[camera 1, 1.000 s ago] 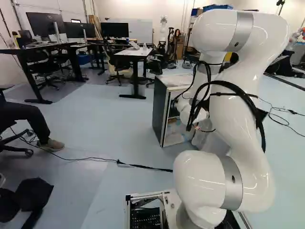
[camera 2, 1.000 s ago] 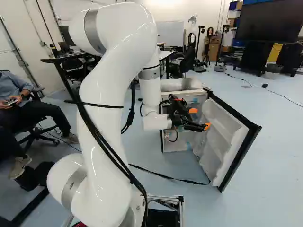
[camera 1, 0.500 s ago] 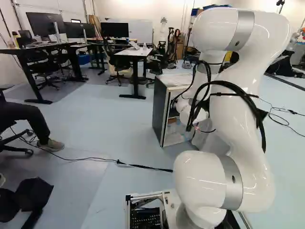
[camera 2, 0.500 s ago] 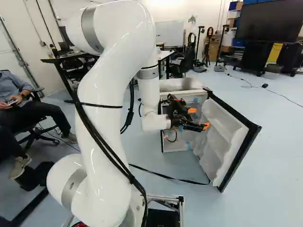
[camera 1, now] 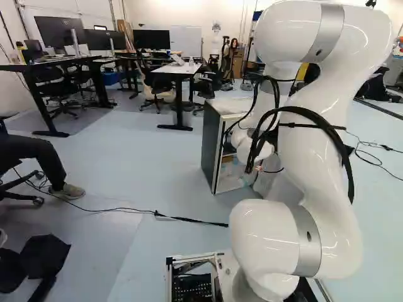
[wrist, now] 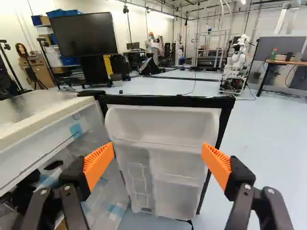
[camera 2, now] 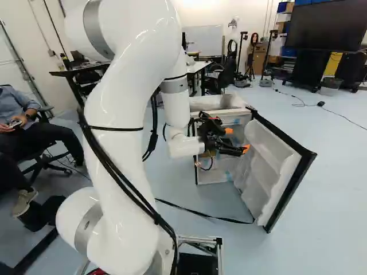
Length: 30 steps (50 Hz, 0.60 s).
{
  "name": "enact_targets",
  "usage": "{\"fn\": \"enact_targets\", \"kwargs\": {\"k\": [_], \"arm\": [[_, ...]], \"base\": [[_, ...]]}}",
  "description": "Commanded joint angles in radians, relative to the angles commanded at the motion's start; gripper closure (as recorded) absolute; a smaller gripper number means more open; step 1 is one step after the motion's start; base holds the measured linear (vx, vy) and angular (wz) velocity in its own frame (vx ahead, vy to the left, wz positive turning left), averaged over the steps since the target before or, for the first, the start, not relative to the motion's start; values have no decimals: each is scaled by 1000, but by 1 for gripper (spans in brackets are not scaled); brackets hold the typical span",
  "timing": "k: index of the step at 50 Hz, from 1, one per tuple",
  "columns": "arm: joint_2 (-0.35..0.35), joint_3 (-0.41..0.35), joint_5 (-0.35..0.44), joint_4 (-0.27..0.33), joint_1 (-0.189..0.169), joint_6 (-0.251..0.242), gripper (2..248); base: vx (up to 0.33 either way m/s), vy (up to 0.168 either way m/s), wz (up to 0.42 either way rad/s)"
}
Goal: Open the fridge door
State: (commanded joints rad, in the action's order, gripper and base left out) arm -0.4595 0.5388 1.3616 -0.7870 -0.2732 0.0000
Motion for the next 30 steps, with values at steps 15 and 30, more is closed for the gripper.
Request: {"fn": "enact_targets", "kwargs": {"k": [15,30], "arm": [[74,-46,-49,79,28,0,3],[173,-105,-114,184,64,0,3]], "base": [[0,0,0],[0,0,0]]}}
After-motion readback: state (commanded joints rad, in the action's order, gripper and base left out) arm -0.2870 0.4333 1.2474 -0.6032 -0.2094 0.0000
